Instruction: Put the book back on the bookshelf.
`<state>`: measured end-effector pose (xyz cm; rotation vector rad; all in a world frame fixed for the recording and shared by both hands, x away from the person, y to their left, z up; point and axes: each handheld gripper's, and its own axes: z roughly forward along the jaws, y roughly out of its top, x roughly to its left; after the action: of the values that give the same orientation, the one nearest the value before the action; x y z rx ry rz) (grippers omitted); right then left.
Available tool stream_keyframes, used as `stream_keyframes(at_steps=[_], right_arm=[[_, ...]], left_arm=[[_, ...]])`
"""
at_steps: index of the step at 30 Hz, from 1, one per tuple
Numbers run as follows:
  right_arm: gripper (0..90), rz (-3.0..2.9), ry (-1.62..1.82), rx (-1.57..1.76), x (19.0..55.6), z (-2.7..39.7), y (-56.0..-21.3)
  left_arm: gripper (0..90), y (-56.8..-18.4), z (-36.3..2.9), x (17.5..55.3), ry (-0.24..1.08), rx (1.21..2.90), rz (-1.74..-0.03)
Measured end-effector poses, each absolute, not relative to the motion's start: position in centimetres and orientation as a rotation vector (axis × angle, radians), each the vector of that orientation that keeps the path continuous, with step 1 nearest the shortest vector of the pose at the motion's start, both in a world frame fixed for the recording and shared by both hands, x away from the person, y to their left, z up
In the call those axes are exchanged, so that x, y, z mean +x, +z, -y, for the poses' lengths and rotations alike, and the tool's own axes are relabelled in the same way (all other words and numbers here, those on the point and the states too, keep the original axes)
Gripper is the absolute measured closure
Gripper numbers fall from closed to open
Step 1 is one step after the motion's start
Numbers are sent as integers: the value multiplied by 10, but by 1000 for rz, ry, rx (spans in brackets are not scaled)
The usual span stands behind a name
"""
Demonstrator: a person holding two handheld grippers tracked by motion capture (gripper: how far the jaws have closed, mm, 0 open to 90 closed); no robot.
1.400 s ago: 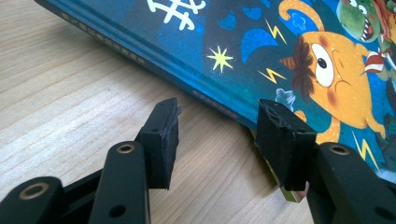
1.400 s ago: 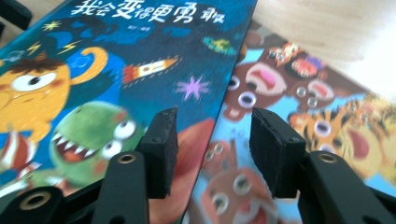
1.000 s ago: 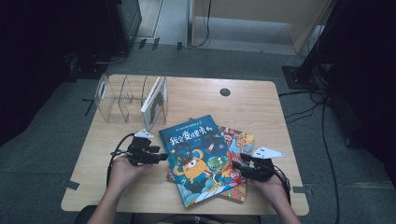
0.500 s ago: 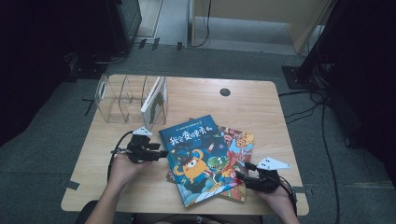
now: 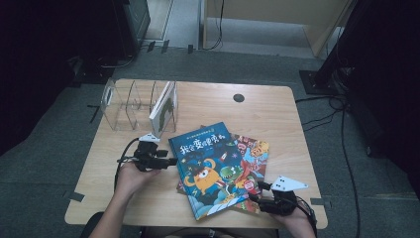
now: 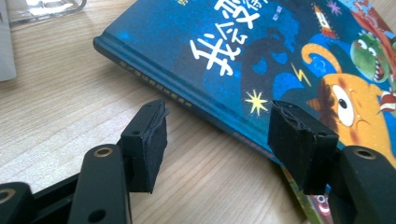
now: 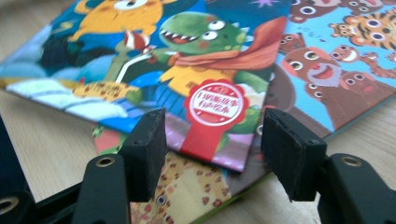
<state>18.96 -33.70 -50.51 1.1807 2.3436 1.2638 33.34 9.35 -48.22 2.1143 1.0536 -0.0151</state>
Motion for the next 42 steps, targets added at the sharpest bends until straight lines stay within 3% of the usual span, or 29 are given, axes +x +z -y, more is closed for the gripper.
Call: stream_keyframes(at_steps=[11,22,42], right_arm=[[424,-2372,1170,1058,185,332,-505],[487,-2311,1144,1131,194,340,-504],[499,-2276,1161,1194,219,348,-505]], left_arm=[[367,-483,-95,334,-13,2110,-1047],[367,-484,-101,337,-24,2094,-1067],[362,-488,-117,355,24,2109,-1082]])
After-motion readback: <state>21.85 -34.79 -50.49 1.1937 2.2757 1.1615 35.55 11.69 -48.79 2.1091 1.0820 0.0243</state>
